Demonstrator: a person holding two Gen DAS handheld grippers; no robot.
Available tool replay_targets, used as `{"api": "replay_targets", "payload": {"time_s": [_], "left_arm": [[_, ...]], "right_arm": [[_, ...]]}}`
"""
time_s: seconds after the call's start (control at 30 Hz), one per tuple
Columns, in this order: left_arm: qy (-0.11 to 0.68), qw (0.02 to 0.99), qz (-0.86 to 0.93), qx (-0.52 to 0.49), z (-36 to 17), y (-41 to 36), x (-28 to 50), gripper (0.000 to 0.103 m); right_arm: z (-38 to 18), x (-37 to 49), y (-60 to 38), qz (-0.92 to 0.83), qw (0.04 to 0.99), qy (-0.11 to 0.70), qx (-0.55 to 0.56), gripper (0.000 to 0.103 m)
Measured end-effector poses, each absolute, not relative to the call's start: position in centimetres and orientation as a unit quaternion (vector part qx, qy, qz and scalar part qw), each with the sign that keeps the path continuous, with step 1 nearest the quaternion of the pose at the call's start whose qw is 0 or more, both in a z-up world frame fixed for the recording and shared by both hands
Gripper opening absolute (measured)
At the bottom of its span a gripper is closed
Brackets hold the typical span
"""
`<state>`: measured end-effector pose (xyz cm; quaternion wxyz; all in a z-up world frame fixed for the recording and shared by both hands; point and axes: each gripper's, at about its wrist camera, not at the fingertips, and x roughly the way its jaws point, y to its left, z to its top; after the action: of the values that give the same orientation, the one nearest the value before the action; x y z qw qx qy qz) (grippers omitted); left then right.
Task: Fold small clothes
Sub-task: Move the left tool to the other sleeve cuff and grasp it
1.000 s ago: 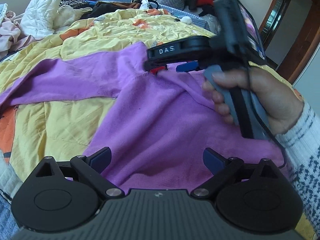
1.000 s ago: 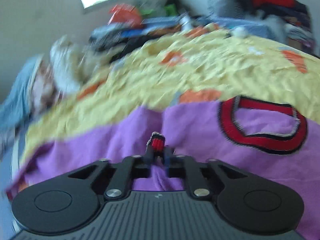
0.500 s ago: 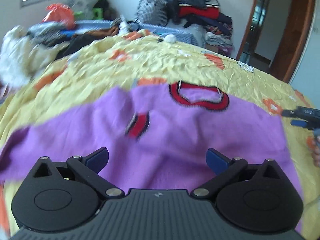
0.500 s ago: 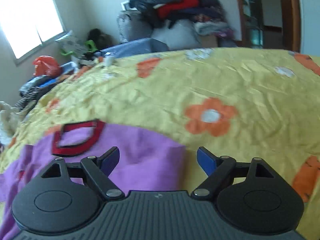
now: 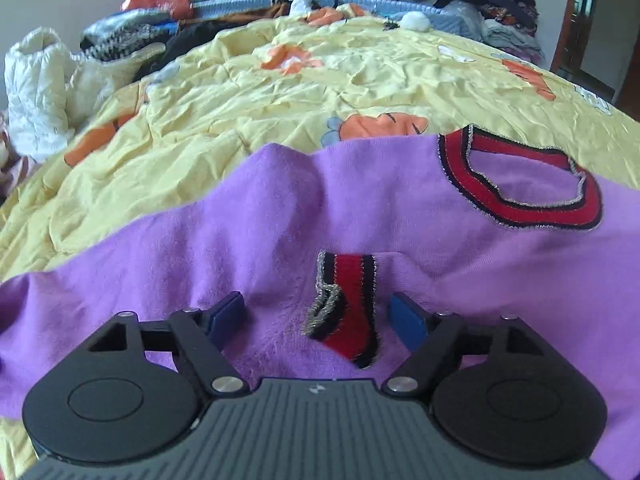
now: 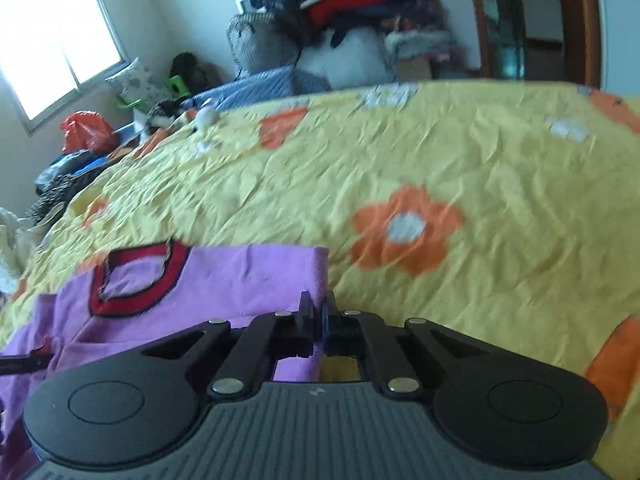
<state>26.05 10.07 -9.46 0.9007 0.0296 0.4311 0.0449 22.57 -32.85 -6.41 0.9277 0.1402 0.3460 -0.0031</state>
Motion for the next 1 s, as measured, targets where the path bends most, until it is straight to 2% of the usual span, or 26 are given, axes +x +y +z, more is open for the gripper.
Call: {"api": "replay_targets", "payload": {"time_s": [0.07,0.13,0.2,0.23,0.3,0.33,0.5,0.6,0.67,0.73,0.83,0.9,0.93,0.97,1.0], "left_arm": [[0.417,0.905,0.055,0.057,-9.6,9.3,25.6,0.087],[0.406,0.908,0.070,0.079,-9.7,8.9,25.8,0.098],[0.397,0.909,0.082,0.095,-9.8,8.9,25.6,0.103],[0.396,0.910,0.075,0.094,-9.7,9.0,25.5,0.102],[0.397,0.910,0.076,0.089,-9.1,9.8,25.2,0.096],[0.390,0.913,0.086,0.085,-8.5,10.2,24.9,0.093],[0.370,0.927,0.058,0.028,-6.5,10.7,23.3,0.093],[0.391,0.913,0.080,0.090,-8.6,8.3,24.3,0.089],[0.380,0.915,0.092,0.104,-9.7,8.0,24.2,0.093],[0.375,0.914,0.103,0.116,-10.0,8.3,24.1,0.101],[0.395,0.912,0.092,0.061,-9.0,10.0,23.5,0.100],[0.398,0.913,0.083,0.020,-8.6,11.5,22.8,0.103],[0.409,0.908,0.086,0.019,-8.9,11.8,23.0,0.103],[0.425,0.902,0.076,0.024,-9.6,12.0,23.3,0.103],[0.421,0.905,0.064,0.014,-9.9,12.4,23.2,0.103]], "right_arm": [[-7.4,23.3,-33.9,-0.016,0.921,0.357,0.153,0.003],[-9.6,24.5,-34.4,-0.053,0.912,0.383,0.139,0.003],[-10.8,24.3,-35.2,-0.072,0.914,0.379,0.124,0.001],[-10.7,23.8,-35.7,-0.073,0.910,0.386,0.130,0.001],[-9.4,21.8,-36.1,-0.088,0.911,0.381,0.133,0.016],[-8.5,20.2,-35.3,-0.068,0.923,0.361,0.114,0.016],[-7.1,14.7,-29.0,0.072,0.949,0.304,0.047,0.016],[-8.9,14.9,-25.5,0.097,0.940,0.327,0.003,0.016],[-10.5,15.5,-24.3,0.087,0.931,0.353,-0.025,0.015],[-11.1,15.1,-24.9,0.083,0.935,0.342,-0.033,0.014],[-10.3,15.0,-25.3,0.050,0.933,0.356,-0.022,0.014],[-9.2,14.8,-24.9,0.057,0.937,0.345,0.002,0.019],[-8.9,14.7,-24.5,0.074,0.940,0.334,0.014,0.023],[-8.9,14.8,-23.9,0.088,0.940,0.330,0.019,0.042],[-9.4,15.3,-23.0,0.092,0.936,0.339,0.011,0.077]]}}
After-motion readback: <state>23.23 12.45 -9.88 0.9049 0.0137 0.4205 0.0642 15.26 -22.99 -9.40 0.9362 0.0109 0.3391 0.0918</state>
